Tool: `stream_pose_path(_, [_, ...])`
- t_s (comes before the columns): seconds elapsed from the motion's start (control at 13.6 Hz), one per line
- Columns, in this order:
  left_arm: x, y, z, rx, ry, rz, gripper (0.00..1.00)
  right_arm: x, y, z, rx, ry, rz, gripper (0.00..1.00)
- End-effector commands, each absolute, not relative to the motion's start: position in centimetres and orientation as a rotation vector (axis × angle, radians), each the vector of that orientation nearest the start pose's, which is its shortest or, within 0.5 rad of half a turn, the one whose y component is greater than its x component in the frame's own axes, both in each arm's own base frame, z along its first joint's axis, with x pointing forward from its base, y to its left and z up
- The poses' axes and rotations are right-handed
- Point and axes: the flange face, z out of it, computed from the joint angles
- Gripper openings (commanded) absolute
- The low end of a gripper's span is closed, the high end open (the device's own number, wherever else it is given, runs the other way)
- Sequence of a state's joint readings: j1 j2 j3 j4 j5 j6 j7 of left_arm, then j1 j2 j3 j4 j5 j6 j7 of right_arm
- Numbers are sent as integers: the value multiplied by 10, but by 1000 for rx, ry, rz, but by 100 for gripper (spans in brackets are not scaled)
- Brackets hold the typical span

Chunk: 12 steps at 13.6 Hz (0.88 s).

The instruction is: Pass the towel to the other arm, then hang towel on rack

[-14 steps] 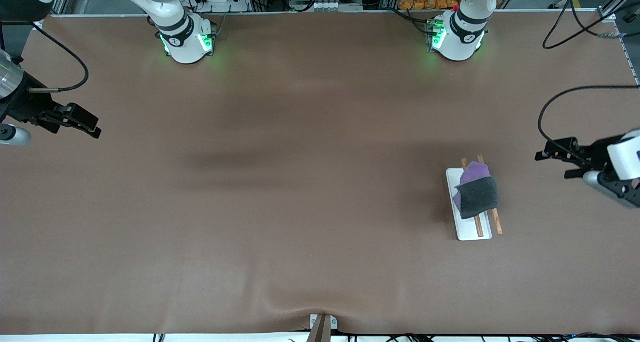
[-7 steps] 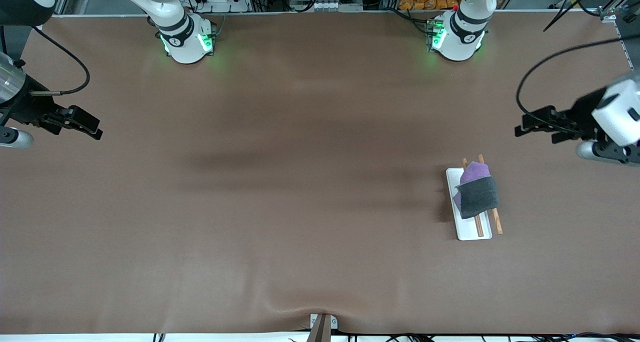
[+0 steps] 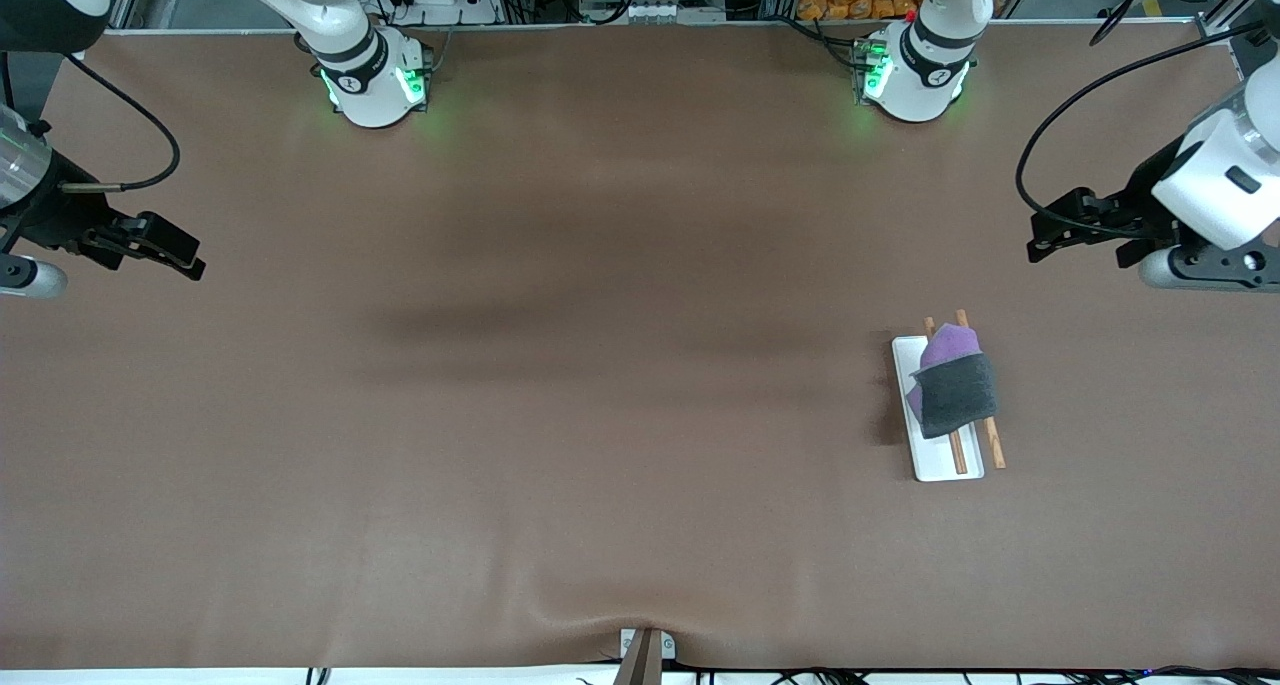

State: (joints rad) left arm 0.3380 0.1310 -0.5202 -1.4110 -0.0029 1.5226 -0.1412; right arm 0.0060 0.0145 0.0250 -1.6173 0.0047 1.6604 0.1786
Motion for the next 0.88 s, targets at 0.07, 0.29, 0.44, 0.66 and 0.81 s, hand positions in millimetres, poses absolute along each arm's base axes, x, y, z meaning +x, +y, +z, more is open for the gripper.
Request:
stream_pose_path(0.07, [567,-78,642,-3165,28,63,100,566,17,606,-3127,253,-33,100])
stream_pose_path(0.29, [556,-78,658,-3123,18,17,100,566,17,606,-3127,253,-33,100])
stream_pose_path(0.44, [552,-77,664,-3113,5,1,100,565,14,606,-3128,255,-21,100])
stream_pose_path(0.66, [547,-76,672,-3102,-18,-34,100,565,14,604,-3128,255,-16,100])
stream_pose_path(0.81, [550,-60,674,-3101,-76,-51,100,565,14,604,-3128,262,-14,100])
